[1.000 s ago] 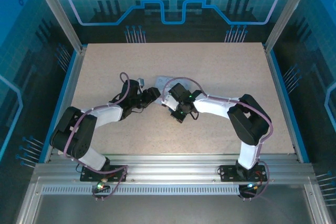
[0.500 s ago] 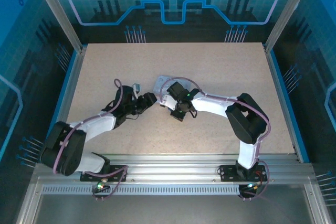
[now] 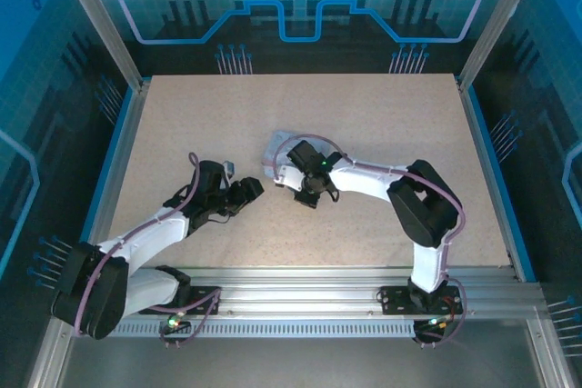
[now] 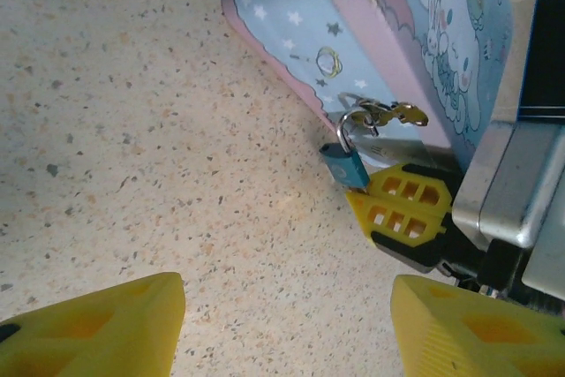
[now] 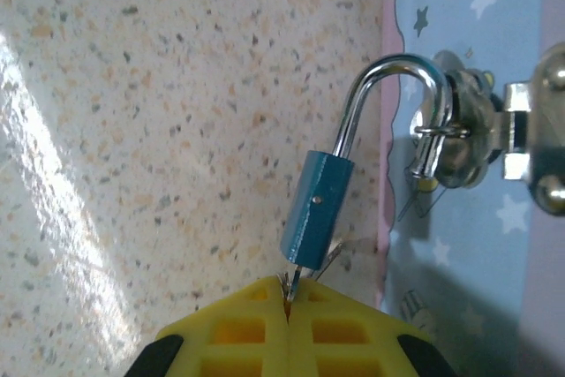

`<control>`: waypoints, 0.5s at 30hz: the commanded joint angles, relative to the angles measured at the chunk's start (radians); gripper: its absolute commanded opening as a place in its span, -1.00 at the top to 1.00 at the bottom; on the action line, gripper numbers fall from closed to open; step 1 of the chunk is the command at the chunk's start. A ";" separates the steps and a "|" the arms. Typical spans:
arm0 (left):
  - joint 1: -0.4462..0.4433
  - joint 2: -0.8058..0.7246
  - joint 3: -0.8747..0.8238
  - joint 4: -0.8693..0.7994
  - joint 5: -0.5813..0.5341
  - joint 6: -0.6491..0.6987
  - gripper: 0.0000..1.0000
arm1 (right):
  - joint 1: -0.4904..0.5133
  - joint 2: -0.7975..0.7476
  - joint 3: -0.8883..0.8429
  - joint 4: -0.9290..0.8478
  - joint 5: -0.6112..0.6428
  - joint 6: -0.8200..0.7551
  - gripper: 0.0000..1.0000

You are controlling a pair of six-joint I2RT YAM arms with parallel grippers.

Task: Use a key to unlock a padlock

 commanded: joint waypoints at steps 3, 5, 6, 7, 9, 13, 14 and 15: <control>-0.008 0.011 -0.014 -0.011 0.000 0.017 -0.28 | 0.009 0.055 0.063 -0.014 -0.031 -0.065 1.00; -0.011 0.007 -0.015 -0.009 -0.002 0.017 -0.28 | 0.000 0.049 0.052 -0.005 -0.039 -0.068 1.00; -0.011 0.005 -0.017 -0.010 -0.003 0.018 -0.28 | -0.004 0.045 0.052 -0.004 -0.041 -0.066 1.00; -0.011 0.003 -0.017 -0.010 -0.004 0.018 -0.29 | -0.005 0.042 0.048 -0.002 -0.042 -0.066 1.00; -0.012 0.006 -0.016 -0.011 -0.002 0.020 -0.29 | -0.006 0.035 0.044 -0.001 -0.039 -0.066 1.00; -0.014 0.015 -0.014 -0.009 0.000 0.023 -0.29 | -0.006 0.054 0.068 0.000 -0.049 -0.084 1.00; -0.014 0.017 -0.014 -0.008 0.000 0.022 -0.29 | -0.005 0.068 0.087 0.000 -0.051 -0.093 1.00; -0.014 0.019 -0.013 -0.008 0.000 0.024 -0.29 | -0.005 0.086 0.116 -0.010 -0.055 -0.096 1.00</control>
